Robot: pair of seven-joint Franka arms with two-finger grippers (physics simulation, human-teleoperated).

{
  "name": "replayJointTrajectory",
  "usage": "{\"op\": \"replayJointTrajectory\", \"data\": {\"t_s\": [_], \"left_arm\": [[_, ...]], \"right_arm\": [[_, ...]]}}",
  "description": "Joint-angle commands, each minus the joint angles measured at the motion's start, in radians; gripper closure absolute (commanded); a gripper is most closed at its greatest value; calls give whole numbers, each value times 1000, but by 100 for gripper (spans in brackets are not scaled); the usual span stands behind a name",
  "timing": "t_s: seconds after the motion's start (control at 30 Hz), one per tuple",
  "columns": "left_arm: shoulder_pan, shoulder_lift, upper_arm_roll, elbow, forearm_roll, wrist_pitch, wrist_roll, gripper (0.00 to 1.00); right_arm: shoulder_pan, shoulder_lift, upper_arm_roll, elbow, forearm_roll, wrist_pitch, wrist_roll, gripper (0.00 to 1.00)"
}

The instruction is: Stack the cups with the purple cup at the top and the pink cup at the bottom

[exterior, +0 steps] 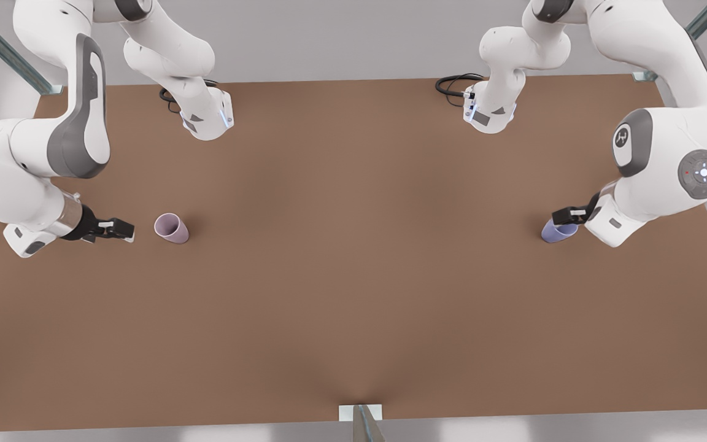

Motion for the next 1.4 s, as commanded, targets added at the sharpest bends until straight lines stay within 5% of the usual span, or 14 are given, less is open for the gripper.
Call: {"op": "replayJointTrajectory", "data": {"t_s": [0.0, 0.37, 0.63, 1.37], "left_arm": [[-1, -1, 0, -1, 24, 0, -4, 0], [-1, -6, 2, -67, 24, 0, -1, 0], [-1, -6, 9, -101, 26, -2, -4, 0], [1, -86, 38, -282, 31, 100, 11, 0]], "right_arm": [[2, -1, 0, -1, 0, -2, 1, 0], [12, -15, 6, -18, -6, -23, 13, 0], [80, -197, 28, -480, 0, 236, 59, 0], [-32, -41, 11, -436, 3, 247, -36, 0]]}}
